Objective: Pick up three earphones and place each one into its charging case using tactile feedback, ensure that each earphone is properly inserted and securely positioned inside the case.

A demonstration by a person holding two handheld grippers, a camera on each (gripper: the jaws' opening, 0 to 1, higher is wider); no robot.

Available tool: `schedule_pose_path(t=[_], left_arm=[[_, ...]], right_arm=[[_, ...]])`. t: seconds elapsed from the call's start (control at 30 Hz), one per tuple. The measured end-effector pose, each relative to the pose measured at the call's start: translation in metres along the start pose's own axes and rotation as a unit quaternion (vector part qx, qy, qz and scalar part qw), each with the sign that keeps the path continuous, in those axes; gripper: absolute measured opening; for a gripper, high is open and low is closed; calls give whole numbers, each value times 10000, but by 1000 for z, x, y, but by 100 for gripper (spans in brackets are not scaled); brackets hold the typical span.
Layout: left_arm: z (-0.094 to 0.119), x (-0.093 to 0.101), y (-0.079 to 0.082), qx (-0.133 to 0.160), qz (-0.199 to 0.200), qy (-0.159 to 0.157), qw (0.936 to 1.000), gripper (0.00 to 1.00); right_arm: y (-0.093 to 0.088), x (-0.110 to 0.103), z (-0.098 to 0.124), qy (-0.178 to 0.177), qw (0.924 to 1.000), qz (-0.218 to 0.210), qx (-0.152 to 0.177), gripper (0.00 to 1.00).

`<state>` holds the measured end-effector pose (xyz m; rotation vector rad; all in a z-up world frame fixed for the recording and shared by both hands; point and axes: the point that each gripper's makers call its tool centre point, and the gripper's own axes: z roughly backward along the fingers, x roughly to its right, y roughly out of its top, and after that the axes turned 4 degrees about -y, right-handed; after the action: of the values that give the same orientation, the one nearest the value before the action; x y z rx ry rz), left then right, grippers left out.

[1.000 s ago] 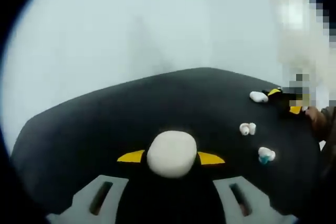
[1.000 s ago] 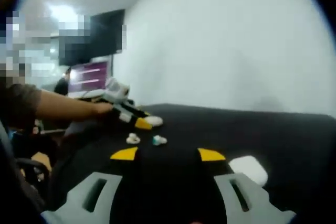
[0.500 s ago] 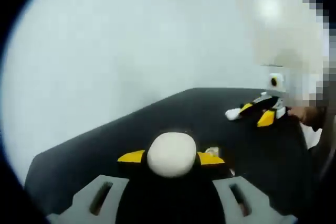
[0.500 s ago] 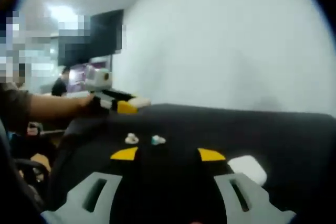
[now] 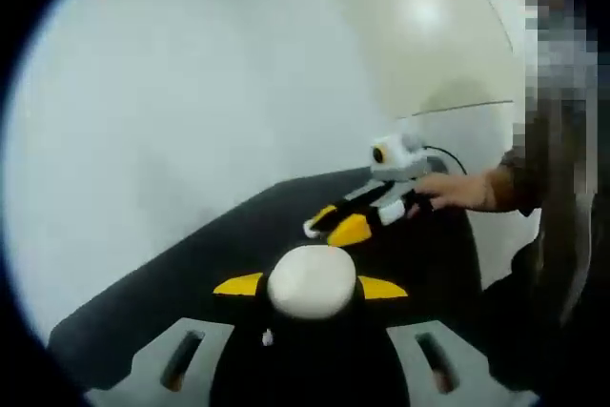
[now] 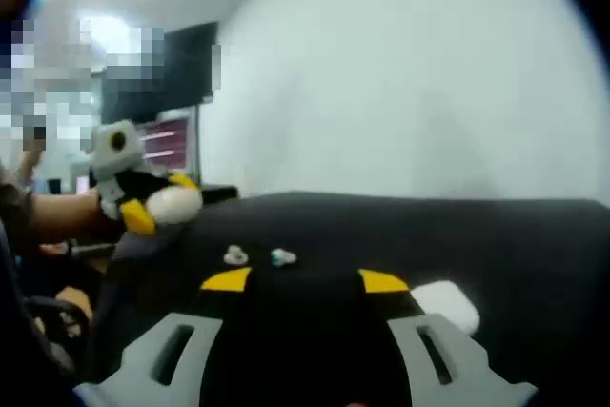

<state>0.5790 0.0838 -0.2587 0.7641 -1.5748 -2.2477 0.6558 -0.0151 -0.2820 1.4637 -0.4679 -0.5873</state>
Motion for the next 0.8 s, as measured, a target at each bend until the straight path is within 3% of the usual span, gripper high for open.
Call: schedule_pose_path(t=[0.27, 0.47, 0.53, 0.57, 0.6, 0.8], left_arm=[[-15, 23, -33, -310, 543, -119, 9980, 33], [-35, 29, -33, -234, 820, -48, 9963, 33], [-42, 33, -42, -410, 631, 77, 9971, 33], [-44, 36, -37, -247, 571, 167, 9979, 33], [-41, 37, -34, -168, 305, 40, 9994, 34], [-23, 36, -36, 58, 486, -116, 9987, 39]], right_arm=[[-4, 0, -2, -57, 9998, 112, -141, 42], [-4, 2, -1, -84, 9998, 93, -167, 41], [-4, 2, -1, -91, 9998, 96, -173, 41], [-5, 2, -1, -100, 9997, 112, -182, 41], [-5, 2, -1, -105, 9997, 126, -185, 41], [-7, -7, -2, 153, 9995, 36, -284, 40]])
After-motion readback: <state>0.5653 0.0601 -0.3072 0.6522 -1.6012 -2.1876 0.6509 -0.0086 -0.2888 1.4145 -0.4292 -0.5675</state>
